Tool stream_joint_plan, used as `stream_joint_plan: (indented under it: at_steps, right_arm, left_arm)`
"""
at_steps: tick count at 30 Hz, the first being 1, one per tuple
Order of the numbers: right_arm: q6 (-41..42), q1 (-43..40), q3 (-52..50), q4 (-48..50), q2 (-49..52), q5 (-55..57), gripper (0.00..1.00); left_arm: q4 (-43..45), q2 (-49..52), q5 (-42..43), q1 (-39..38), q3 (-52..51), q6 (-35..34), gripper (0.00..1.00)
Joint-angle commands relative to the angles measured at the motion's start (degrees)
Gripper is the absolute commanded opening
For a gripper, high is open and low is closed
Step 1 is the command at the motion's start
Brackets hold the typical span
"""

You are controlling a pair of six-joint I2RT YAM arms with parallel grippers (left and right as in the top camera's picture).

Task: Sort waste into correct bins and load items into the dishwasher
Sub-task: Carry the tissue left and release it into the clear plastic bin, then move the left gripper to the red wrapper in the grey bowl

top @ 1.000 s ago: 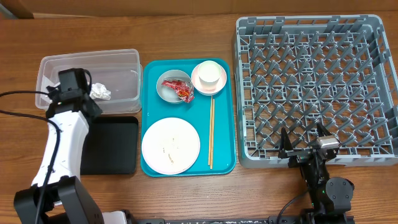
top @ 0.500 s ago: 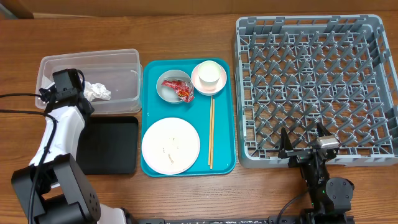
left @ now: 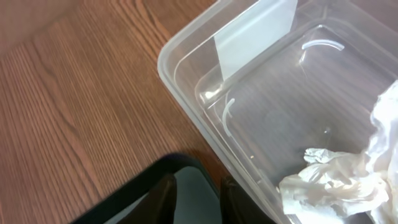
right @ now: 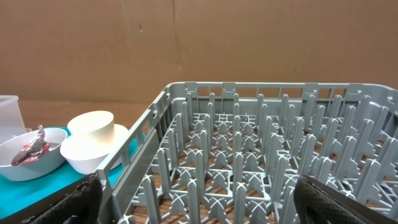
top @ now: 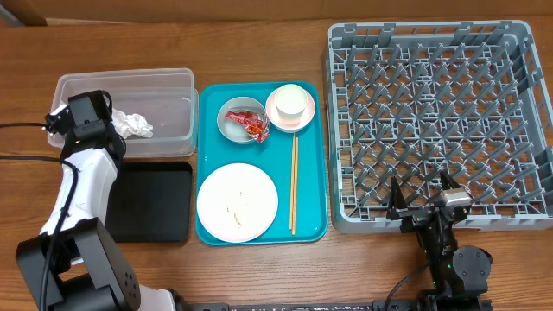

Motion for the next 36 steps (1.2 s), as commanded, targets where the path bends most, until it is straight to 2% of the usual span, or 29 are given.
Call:
stream_joint_plan:
  at_steps: [1, 7, 13, 16, 18, 22, 25, 32, 34, 36]
  right_arm:
    - [0.20, -0.17, -0.59, 0.31, -0.61, -0.13, 1.00]
    - [0.20, -0.17, -0.59, 0.28, -0.61, -0.13, 1.00]
    - [0.20, -0.17, -0.59, 0.28, -0.61, -0.13, 1.00]
    - [0.20, -0.17, -0.59, 0.28, -0.61, -0.13, 1.00]
    - [0.20, -0.17, -0.59, 0.28, -0.61, -0.13, 1.00]
    - [0.20, -0.17, -0.59, 0.28, -0.61, -0.13, 1.00]
    - [0.20, -0.17, -0.59, 0.28, -0.63, -0.13, 1.00]
    - [0.20, -0.17, -0.59, 0.28, -0.61, -0.13, 1.00]
    - [0.20, -0.17, -0.59, 0.28, -0.61, -0.13, 1.00]
    - [0.20, -0.17, -0.59, 0.28, -0.61, -0.13, 1.00]
  left_arm:
    - [0.63, -1.31, -1.68, 0.35, 0.52, 2.36, 0.27]
    - [-0.87, -2.89, -3.74, 0.17, 0.96, 2.40, 0.28]
    - [-10.40, -13.97, -0.28, -2.25, 6.45, 2.34, 0.33]
    - [-13.35, -20.24, 10.40, -4.61, 8.94, 2.34, 0.39]
    - [-13.57, -23.71, 21.07, -6.10, 9.46, 2.38, 0.40]
    - [-13.44, -27.93, 38.62, -9.35, 9.46, 2.34, 0.37]
    - [-12.98, -28.17, 46.56, -12.44, 9.46, 2.34, 0.37]
    - [-13.77, -25.27, 47.74, -22.29, 11.30, 2.36, 0.38]
    - [-16.15, -23.28, 47.69, -24.68, 14.56, 2.73, 0.38]
    - [-22.73, -18.91, 46.31, -28.17, 22.47, 4.57, 0.40]
